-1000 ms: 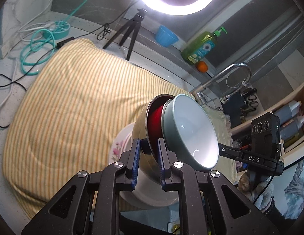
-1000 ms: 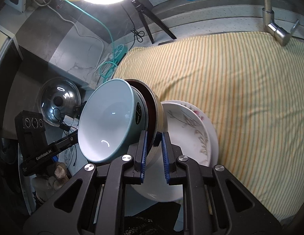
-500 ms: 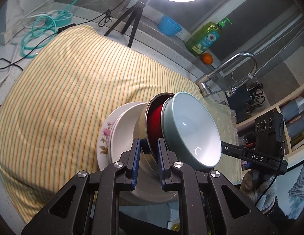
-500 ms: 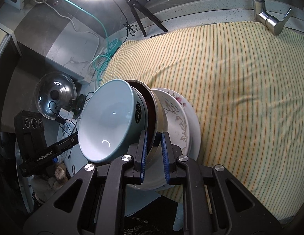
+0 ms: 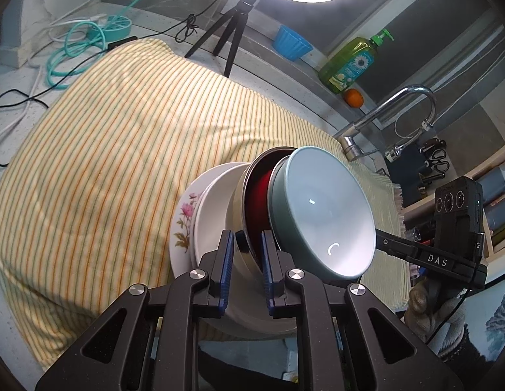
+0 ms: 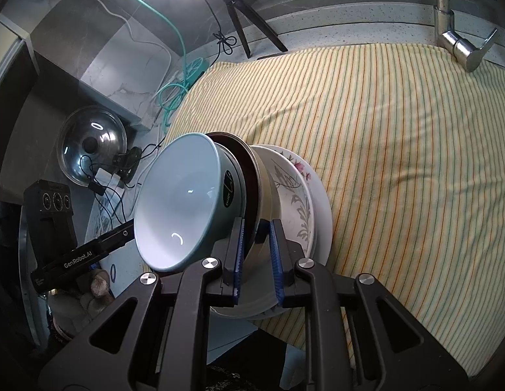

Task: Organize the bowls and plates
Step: 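Lift the nested bowls with the right gripper and carry them onto the plate stack, then set the nested bowls on the plate stack and open the right gripper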

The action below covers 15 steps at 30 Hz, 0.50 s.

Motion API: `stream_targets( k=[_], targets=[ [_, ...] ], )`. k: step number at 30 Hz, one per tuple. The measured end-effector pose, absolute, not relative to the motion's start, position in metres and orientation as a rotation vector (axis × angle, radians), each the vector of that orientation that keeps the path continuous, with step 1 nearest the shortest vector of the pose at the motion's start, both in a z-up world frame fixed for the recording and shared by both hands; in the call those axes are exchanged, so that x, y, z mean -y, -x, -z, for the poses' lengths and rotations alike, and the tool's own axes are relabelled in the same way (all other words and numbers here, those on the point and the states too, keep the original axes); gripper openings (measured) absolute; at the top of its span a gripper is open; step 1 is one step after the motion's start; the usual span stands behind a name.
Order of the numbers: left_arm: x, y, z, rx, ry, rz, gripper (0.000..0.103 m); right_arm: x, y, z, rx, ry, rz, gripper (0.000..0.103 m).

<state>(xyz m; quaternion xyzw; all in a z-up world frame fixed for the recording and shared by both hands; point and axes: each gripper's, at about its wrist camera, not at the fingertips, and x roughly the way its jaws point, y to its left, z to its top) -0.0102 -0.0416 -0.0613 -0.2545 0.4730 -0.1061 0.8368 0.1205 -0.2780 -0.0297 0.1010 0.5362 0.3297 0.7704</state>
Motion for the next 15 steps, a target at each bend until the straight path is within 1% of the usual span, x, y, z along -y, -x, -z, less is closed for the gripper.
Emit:
stream_targets(
  k=[3, 4, 5, 7, 8, 12, 13, 14, 15],
  targets=[
    [0.041, 0.012, 0.059, -0.998, 0.536, 0.219, 0.013, 0.279, -0.118, 0.025, -1.140, -0.189, -0.718, 0.019],
    [0.040, 0.013, 0.058, -0.995, 0.531, 0.215, 0.013, 0.279, -0.117, 0.023, -1.132, -0.181, -0.715, 0.023],
    [0.040, 0.014, 0.057, -0.993, 0.526, 0.210, 0.017, 0.281, -0.116, 0.022, -1.124, -0.177, -0.714, 0.028],
    [0.040, 0.016, 0.054, -0.987, 0.525, 0.209, 0.020, 0.284, -0.114, 0.018, -1.114, -0.173, -0.712, 0.034],
    [0.041, 0.017, 0.053, -0.985, 0.523, 0.210, 0.020, 0.286, -0.114, 0.017, -1.111, -0.173, -0.711, 0.036],
    [0.044, 0.021, 0.047, -0.971, 0.492, 0.190, 0.021, 0.294, -0.112, 0.013, -1.097, -0.173, -0.699, 0.039],
    [0.045, 0.022, 0.046, -0.966, 0.487, 0.184, 0.022, 0.296, -0.111, 0.011, -1.091, -0.171, -0.695, 0.040],
    [0.046, 0.024, 0.044, -0.961, 0.481, 0.181, 0.026, 0.299, -0.109, 0.009, -1.083, -0.168, -0.691, 0.044],
    [0.047, 0.025, 0.041, -0.955, 0.471, 0.177, 0.027, 0.300, -0.107, 0.007, -1.077, -0.167, -0.689, 0.048]
  ],
)
